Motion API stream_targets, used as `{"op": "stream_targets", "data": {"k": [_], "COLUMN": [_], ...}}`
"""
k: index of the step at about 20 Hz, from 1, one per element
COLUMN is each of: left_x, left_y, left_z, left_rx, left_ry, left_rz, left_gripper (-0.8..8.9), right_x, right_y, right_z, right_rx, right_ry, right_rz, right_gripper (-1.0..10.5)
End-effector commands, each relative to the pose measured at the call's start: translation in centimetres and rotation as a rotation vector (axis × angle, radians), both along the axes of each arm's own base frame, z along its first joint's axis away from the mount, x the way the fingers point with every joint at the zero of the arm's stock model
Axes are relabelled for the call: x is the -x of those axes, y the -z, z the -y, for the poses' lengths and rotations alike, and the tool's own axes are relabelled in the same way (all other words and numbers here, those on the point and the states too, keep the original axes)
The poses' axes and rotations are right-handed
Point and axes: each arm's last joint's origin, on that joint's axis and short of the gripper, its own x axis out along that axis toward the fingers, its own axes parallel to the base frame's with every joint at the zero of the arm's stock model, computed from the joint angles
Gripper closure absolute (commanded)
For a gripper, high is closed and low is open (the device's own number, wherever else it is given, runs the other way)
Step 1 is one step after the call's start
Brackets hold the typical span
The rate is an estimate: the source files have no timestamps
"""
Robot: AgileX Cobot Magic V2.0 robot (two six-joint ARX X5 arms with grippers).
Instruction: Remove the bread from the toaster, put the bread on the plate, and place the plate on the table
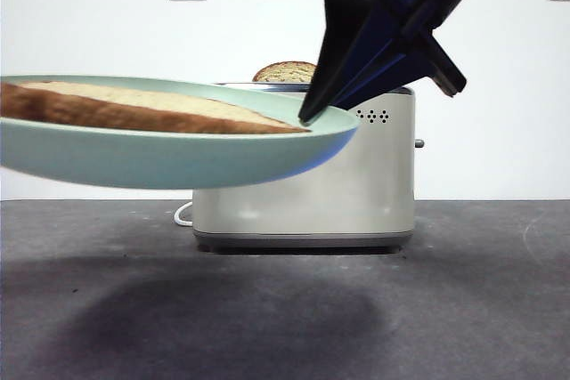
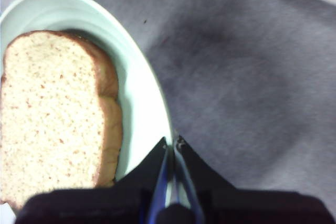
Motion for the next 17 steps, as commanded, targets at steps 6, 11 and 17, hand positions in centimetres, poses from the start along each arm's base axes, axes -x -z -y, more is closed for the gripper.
{"op": "stream_targets", "data": {"k": [6, 11, 17], "left_x": [3.1, 4.4, 4.8], "left_y": [-0.4, -0.9, -1.1], "left_z": [-1.6, -2.6, -2.7], "left_rx": [-0.176, -0.266, -0.269], "left_ry": [-0.032, -0.13, -0.128], "left_rz": [0.106, 0.194, 0.208], "left_gripper": [8.21, 8.21, 8.21], "right_x": [-2.2, -3.5, -5.3], "right_y": [0.0, 0.8, 4.3], "right_z": [4.2, 7.1, 7.4], "right_rx": [0.021, 0.072, 0.174], "right_ry": [0.176, 0.261, 0.269], "right_rz": [-0.06, -0.112, -0.196], "right_gripper": [9.6, 9.6, 9.6]}}
